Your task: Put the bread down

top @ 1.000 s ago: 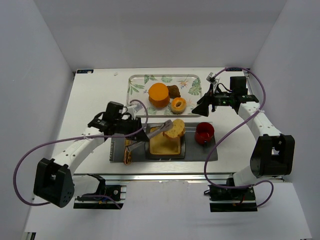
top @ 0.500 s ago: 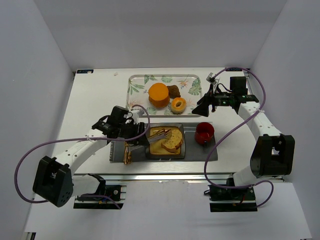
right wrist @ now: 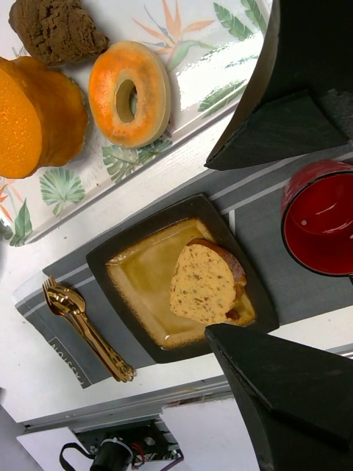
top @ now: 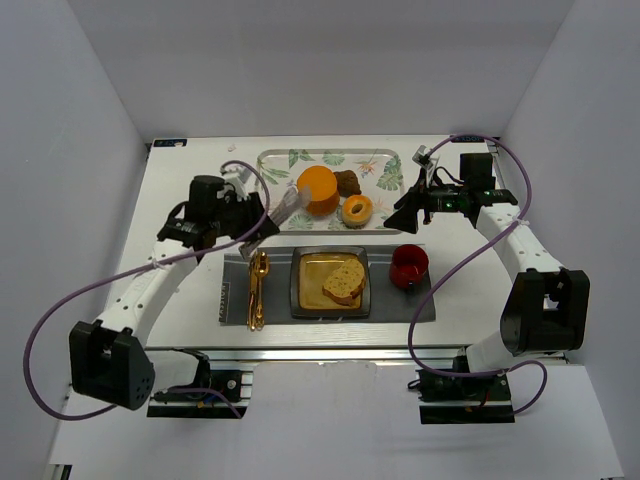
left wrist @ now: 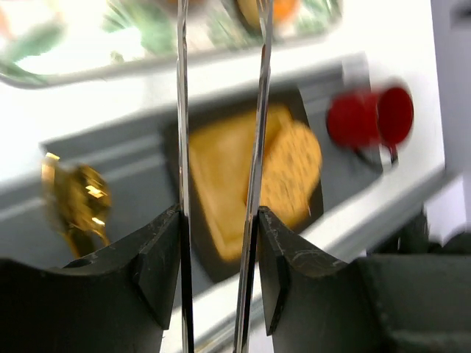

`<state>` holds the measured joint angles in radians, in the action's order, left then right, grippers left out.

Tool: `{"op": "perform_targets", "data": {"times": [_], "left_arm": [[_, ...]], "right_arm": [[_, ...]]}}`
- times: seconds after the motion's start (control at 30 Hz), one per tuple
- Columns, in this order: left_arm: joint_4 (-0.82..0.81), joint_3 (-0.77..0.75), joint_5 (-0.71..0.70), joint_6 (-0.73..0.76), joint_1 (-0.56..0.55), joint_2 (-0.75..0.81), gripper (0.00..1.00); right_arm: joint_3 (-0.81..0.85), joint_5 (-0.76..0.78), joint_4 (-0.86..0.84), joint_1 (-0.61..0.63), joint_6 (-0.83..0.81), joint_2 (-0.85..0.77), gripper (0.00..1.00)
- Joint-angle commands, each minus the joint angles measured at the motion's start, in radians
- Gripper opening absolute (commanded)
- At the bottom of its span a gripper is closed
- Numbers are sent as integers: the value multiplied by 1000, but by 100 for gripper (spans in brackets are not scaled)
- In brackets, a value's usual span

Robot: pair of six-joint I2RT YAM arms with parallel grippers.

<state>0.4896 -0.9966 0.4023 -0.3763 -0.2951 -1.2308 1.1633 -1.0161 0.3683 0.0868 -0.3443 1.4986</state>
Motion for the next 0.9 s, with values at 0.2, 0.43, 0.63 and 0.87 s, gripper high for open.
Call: {"op": "perform_targets", "data": {"times": [0.2, 0.43, 0.63, 0.87], "left_arm": [[-172, -186, -37, -50, 134, -227, 53], [-210, -263, 101, -30, 143, -400, 54], [-244, -244, 230, -23, 146, -438, 55], [-220, -234, 297, 2, 148, -458, 48]], "right_arm": [[9, -19, 9, -2, -13, -17, 89], [-5, -7, 3, -5, -16, -29, 89], [-11, -1, -2, -4, -15, -31, 89], [1, -3, -3, -5, -13, -17, 89]]}}
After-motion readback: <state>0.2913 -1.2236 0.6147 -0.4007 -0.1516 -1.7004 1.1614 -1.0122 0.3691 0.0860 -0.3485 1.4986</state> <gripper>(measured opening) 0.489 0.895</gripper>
